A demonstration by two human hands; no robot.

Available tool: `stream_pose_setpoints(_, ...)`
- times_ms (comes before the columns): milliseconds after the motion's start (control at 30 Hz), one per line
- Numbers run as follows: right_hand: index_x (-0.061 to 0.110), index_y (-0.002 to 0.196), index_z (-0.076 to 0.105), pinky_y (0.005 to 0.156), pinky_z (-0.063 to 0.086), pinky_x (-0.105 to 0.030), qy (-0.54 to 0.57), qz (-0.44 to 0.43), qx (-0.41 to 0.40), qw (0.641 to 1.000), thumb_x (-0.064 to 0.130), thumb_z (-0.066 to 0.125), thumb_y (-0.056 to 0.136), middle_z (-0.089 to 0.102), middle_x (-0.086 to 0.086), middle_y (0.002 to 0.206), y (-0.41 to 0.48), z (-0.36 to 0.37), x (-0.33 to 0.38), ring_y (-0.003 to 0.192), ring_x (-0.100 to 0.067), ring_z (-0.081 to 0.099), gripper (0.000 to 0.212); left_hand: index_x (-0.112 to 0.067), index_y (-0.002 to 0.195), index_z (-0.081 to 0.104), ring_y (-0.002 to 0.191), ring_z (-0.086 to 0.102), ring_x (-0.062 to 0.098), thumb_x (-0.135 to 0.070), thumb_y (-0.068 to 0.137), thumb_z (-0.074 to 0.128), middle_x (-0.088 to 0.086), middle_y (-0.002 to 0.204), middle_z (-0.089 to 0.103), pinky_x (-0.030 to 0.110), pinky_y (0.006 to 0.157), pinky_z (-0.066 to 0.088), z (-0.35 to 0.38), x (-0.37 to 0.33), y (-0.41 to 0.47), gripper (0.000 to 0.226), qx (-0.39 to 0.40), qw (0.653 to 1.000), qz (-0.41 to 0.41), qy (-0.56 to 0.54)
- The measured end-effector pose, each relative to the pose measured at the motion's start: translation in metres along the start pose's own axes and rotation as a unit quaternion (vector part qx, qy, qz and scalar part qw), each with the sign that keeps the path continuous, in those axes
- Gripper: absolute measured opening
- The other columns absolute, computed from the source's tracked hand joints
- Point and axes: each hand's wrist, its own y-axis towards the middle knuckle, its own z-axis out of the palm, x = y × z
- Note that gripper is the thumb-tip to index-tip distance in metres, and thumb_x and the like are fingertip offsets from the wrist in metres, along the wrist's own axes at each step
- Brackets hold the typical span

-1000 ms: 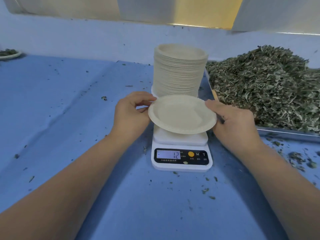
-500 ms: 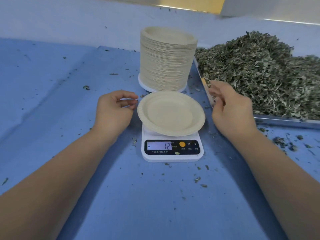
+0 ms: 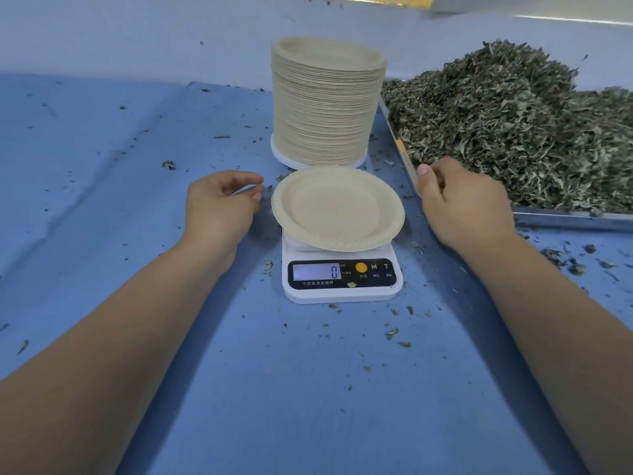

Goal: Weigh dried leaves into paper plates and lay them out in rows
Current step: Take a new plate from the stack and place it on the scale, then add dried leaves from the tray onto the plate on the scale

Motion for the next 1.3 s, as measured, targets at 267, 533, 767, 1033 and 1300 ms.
stream_pose_setpoints(267, 0.019, 0.096, 0.059, 0.058, 0.036, -0.032, -0.102, 0.013, 0.085, 0.991, 0.073, 0.007, 0.097, 0.057, -0.005, 0.075, 0.003, 0.006, -0.018, 0.07, -0.03, 0.053, 0.075, -0.015, 0.088, 0.075, 0.102, 0.072, 0.007, 0.011, 0.089, 0.06, 0.0, 0.107, 0.076, 0.031, 0.102, 0.055, 0.002, -0.003, -0.004, 0.03, 0.002, 1.0, -0.006, -0.004)
stream_pose_setpoints(533, 0.023, 0.116, 0.06, 0.083, 0.048, -0.047, -0.075, 0.013, 0.153, 0.985, 0.078, 0.012, 0.094, 0.058, -0.012, 0.112, 0.019, 0.001, -0.011, 0.106, -0.037, 0.056, 0.076, -0.002, 0.092, 0.073, 0.095, 0.076, 0.019, 0.01, 0.093, 0.043, 0.013, 0.1, 0.073, 0.022, 0.08, 0.059, 0.004, -0.012, -0.005, 0.032, -0.018, 0.994, -0.054, -0.098)
stream_pose_setpoints(767, 0.016, 0.071, 0.055, 0.054, 0.035, -0.03, -0.067, -0.012, 0.151, 0.986, 0.064, 0.022, 0.102, 0.056, -0.007, 0.066, 0.023, 0.007, -0.009, 0.061, -0.025, 0.053, 0.066, -0.003, 0.09, 0.073, 0.094, 0.075, 0.019, 0.009, 0.092, 0.041, 0.016, 0.101, 0.072, 0.018, 0.073, 0.057, 0.005, -0.012, -0.006, 0.034, -0.023, 0.995, -0.05, -0.083)
stream_pose_setpoints(1033, 0.012, 0.054, 0.039, 0.05, 0.03, -0.03, 0.035, 0.075, 0.197, 0.977, 0.049, 0.043, 0.104, 0.037, -0.006, 0.049, 0.058, -0.003, -0.007, 0.048, -0.025, 0.038, 0.062, -0.004, 0.088, 0.072, 0.085, 0.073, 0.018, 0.007, 0.093, 0.042, 0.014, 0.095, 0.071, 0.024, 0.078, 0.061, 0.005, -0.013, -0.008, 0.032, -0.028, 0.994, -0.049, -0.098)
stream_pose_setpoints(1300, 0.01, 0.056, 0.043, 0.048, 0.027, -0.029, 0.041, 0.081, 0.088, 0.992, 0.047, 0.037, 0.106, 0.044, -0.009, 0.052, 0.055, -0.007, -0.002, 0.049, -0.029, 0.045, 0.063, -0.006, 0.088, 0.071, 0.086, 0.074, 0.02, 0.001, 0.097, 0.042, 0.01, 0.103, 0.073, 0.029, 0.081, 0.062, 0.003, -0.01, -0.002, 0.031, -0.035, 0.988, -0.053, -0.137)
